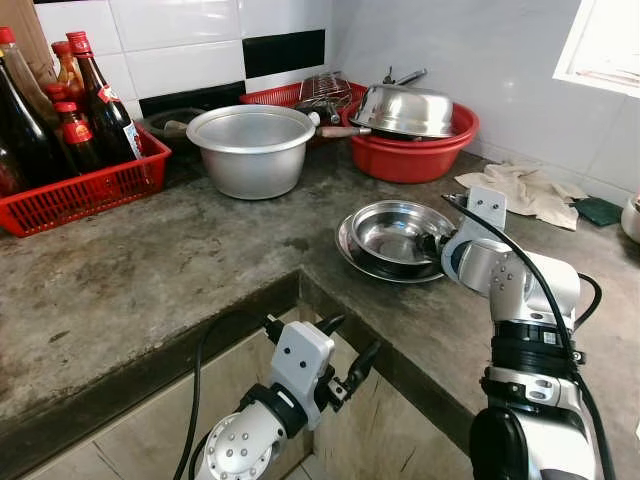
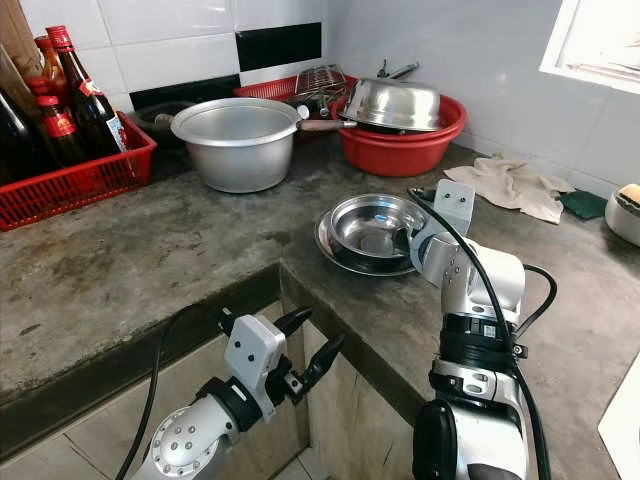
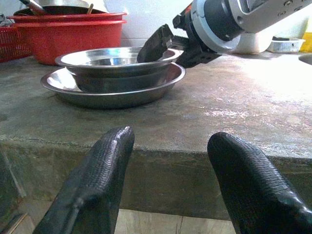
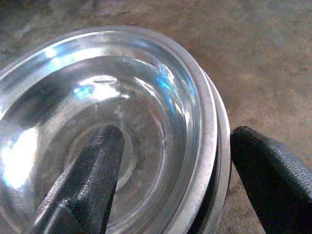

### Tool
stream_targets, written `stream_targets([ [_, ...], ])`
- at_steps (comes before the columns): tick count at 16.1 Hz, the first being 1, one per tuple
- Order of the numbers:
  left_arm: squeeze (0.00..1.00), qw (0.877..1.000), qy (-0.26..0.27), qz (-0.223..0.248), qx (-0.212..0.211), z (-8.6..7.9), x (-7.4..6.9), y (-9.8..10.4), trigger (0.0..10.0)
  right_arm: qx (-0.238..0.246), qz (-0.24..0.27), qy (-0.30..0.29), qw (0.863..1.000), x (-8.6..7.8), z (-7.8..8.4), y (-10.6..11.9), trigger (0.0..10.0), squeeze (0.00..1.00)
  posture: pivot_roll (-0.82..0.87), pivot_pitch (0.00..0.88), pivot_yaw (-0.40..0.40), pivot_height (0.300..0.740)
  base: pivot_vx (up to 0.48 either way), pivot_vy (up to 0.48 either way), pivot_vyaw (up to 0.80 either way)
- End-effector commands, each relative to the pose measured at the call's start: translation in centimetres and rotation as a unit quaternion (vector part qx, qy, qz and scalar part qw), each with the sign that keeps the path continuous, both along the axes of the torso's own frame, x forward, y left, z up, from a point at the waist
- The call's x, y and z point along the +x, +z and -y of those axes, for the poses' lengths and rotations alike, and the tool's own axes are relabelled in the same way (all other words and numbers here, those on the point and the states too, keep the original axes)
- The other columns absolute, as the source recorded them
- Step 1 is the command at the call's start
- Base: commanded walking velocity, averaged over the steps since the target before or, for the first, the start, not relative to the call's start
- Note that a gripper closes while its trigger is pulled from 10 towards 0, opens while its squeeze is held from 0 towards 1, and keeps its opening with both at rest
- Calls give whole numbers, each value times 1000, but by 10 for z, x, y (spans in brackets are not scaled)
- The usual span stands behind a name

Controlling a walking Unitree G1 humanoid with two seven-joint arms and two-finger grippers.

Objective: Kitchen organization

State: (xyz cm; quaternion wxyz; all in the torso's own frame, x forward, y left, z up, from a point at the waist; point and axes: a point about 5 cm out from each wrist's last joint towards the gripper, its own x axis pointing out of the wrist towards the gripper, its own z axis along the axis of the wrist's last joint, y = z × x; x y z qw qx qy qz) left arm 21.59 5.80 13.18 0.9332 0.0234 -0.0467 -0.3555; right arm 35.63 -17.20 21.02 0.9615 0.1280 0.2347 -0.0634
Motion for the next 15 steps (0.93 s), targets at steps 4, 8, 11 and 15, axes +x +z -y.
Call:
stream_targets([
  [4,0,1000,3,11,1,1,0,3,10000,3,20,3,1000,3,-2,16,10000,0,19,9,-48,740,0,0,0],
  [8,0,1000,4,10,2,1,1,3,10000,-2,19,8,1000,2,-4,17,10000,0,19,10,-50,740,0,0,0],
  [11,0,1000,6,11,2,1,1,3,10000,5,38,19,999,2,-9,21,10000,0,17,12,-50,740,0,0,0],
  [15,0,1000,7,11,3,1,2,3,10000,10,58,54,997,1,-21,27,10000,0,15,11,-48,740,0,0,0],
])
